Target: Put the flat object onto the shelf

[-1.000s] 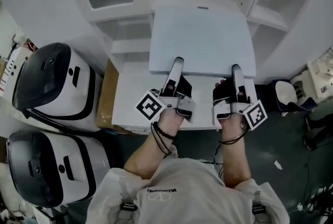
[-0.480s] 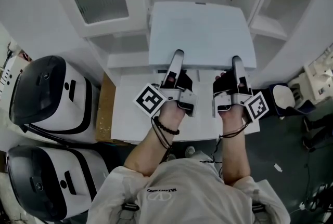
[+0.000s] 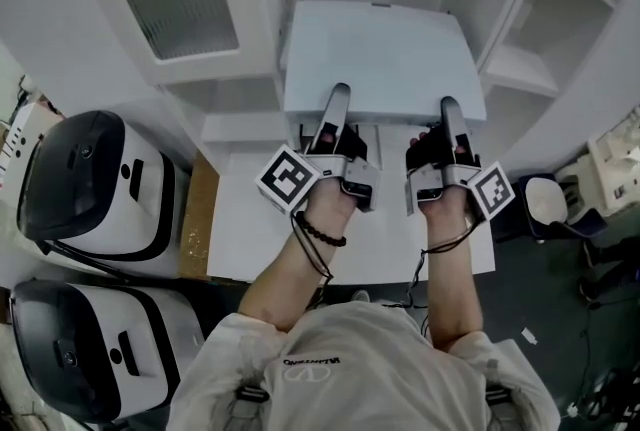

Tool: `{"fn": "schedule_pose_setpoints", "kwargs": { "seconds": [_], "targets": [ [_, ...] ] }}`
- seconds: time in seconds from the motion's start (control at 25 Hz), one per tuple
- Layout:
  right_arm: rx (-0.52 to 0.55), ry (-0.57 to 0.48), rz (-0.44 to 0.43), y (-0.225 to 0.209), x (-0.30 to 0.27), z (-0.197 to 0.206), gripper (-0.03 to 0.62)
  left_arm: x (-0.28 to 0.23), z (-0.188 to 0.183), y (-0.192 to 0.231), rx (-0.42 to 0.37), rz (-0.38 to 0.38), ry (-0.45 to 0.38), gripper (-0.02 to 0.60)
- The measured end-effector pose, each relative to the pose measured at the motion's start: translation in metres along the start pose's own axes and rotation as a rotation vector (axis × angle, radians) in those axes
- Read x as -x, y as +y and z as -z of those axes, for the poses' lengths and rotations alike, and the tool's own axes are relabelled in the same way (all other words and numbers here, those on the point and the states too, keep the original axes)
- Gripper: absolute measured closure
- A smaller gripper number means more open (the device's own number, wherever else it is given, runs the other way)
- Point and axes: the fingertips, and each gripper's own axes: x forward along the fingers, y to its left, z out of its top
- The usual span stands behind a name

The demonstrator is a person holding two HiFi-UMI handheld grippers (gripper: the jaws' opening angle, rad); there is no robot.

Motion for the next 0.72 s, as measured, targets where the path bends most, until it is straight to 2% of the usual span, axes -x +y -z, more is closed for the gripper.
{"fn": "schedule_pose_setpoints", "kwargs": {
  "seconds": [0.12,0.32,0.72],
  "targets": [
    [0.000,0.012,0.023,-0.002,-0.011,-0.003,0.288,-0.008,-0.003,0.004,0.004,-0.023,-0.009,0.279],
    [-0.038,0.057,0.075,-0.022,-0.053,-0.015,0.286,-0.044,-0.016,0.026,-0.045,-0.107,-0.033,0.279],
    [-0.061,0.088,0.126,-0.032,-0.083,-0.021,0.281,-0.071,-0.024,0.036,-0.033,-0.157,-0.051,0.279]
  ]
}}
